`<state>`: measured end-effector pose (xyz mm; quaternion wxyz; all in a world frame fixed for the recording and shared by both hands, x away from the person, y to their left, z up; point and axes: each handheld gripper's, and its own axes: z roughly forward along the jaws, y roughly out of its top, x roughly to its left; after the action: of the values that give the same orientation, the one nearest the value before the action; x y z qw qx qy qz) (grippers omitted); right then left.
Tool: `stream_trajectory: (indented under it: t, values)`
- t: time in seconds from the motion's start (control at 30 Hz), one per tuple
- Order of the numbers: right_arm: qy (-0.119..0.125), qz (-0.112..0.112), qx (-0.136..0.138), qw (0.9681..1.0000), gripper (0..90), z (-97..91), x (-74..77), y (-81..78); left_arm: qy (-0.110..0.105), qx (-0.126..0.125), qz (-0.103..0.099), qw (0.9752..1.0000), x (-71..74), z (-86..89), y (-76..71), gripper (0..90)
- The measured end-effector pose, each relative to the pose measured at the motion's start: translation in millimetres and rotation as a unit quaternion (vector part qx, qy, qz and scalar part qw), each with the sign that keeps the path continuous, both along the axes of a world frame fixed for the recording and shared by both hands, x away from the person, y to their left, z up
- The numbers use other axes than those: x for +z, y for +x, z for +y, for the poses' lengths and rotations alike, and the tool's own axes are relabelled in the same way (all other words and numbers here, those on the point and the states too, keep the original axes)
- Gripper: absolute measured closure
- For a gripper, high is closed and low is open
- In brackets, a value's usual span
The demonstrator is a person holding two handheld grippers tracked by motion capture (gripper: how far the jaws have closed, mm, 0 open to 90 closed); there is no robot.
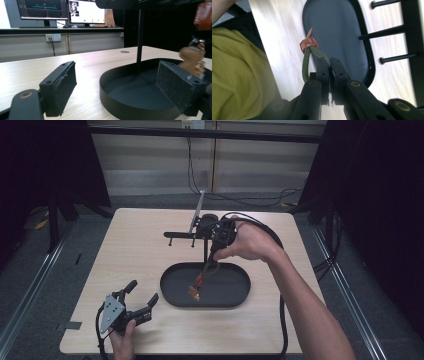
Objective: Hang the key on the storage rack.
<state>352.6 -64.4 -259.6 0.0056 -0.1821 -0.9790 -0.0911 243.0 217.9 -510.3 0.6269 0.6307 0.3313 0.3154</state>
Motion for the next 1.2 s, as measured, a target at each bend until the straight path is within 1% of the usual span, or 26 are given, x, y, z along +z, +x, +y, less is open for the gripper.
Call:
stream_trajectory:
  t: [0.07, 0.17, 0.23, 0.3, 0.37, 0.4, 0.43, 0.53, 0.6, 0.63, 0.67, 0.7, 0.77, 0.87, 0.9, 0.97, 1.1, 1.2]
  values:
    - [0.003, 0.002, -0.001, 1.0000, 86.8, 1.2, 0.1, 6.0, -0.002, 0.000, 0.000, 1.0000, 0.0, -0.3, 0.0, 15.9]
    - [-0.006, 0.002, -0.002, 1.0000, 86.8, 4.6, -2.1, 12.6, 0.002, 0.000, -0.001, 1.0000, 0.1, 0.3, 0.1, 15.9]
    - [-0.007, 0.000, -0.008, 0.9999, 86.8, 5.2, -2.0, 17.8, 0.002, 0.000, -0.001, 1.0000, 0.1, 0.3, 0.1, 15.9]
    - [-0.006, 0.005, -0.012, 0.9999, 86.8, 4.7, -2.0, 23.1, 0.000, 0.001, -0.003, 1.0000, -0.2, -0.1, 0.3, 15.9]
    - [-0.004, 0.002, -0.017, 0.9998, 86.8, 3.0, -2.2, 29.1, 0.001, 0.001, -0.003, 1.0000, -0.1, 0.1, 0.3, 15.9]
    - [-0.003, 0.006, -0.021, 0.9998, 86.8, 1.3, -2.2, 32.6, 0.001, 0.001, -0.003, 1.0000, -0.2, 0.2, 0.3, 15.9]
    - [0.002, 0.005, -0.025, 0.9997, 86.8, -0.7, -3.2, 35.9, 0.001, 0.001, -0.003, 1.0000, -0.2, 0.2, 0.3, 15.9]
    - [0.001, 0.008, -0.030, 0.9995, 86.7, -4.2, -3.1, 43.7, -0.001, 0.000, -0.004, 1.0000, -0.2, -0.1, 0.3, 15.9]
    - [0.003, 0.009, -0.030, 0.9995, 86.8, -5.0, -5.7, 47.8, 0.000, 0.001, -0.004, 1.0000, -0.2, 0.1, 0.4, 15.9]
    - [0.001, 0.006, -0.032, 0.9995, 86.7, -5.2, -7.6, 50.0, 0.000, 0.001, -0.003, 1.0000, -0.2, 0.1, 0.3, 15.9]
    - [-0.003, 0.008, -0.034, 0.9994, 86.7, -5.3, -9.6, 52.0, 0.005, 0.001, -0.003, 1.0000, -0.1, 0.7, 0.4, 15.9]
    - [-0.009, 0.009, -0.038, 0.9992, 86.7, -5.5, -10.8, 53.9, 0.006, 0.000, -0.003, 1.0000, -0.1, 0.8, 0.3, 15.9]
    - [-0.007, 0.009, -0.043, 0.9990, 86.7, -6.9, -13.3, 57.9, 0.005, 0.000, -0.003, 1.0000, -0.1, 0.7, 0.4, 15.9]
    - [-0.005, 0.005, -0.046, 0.9989, 86.6, -8.4, -15.5, 61.6, 0.005, 0.000, -0.003, 1.0000, -0.1, 0.7, 0.3, 15.9]
    - [-0.001, 0.002, -0.047, 0.9989, 86.6, -9.4, -16.3, 62.8, 0.004, 0.000, -0.004, 1.0000, -0.1, 0.6, 0.4, 15.9]
    - [-0.005, -0.001, -0.050, 0.9987, 86.6, -10.8, -17.1, 64.0, 0.004, 0.000, -0.004, 1.0000, -0.1, 0.6, 0.3, 15.9]
    - [0.006, 0.001, -0.050, 0.9988, 86.5, -12.9, -19.5, 66.2, 0.005, 0.000, -0.003, 1.0000, -0.1, 0.7, 0.3, 15.9]
    - [0.001, 0.001, -0.054, 0.9985, 86.4, -11.6, -18.7, 66.7, 0.005, -0.001, -0.004, 1.0000, -0.1, 0.7, 0.3, 15.9]
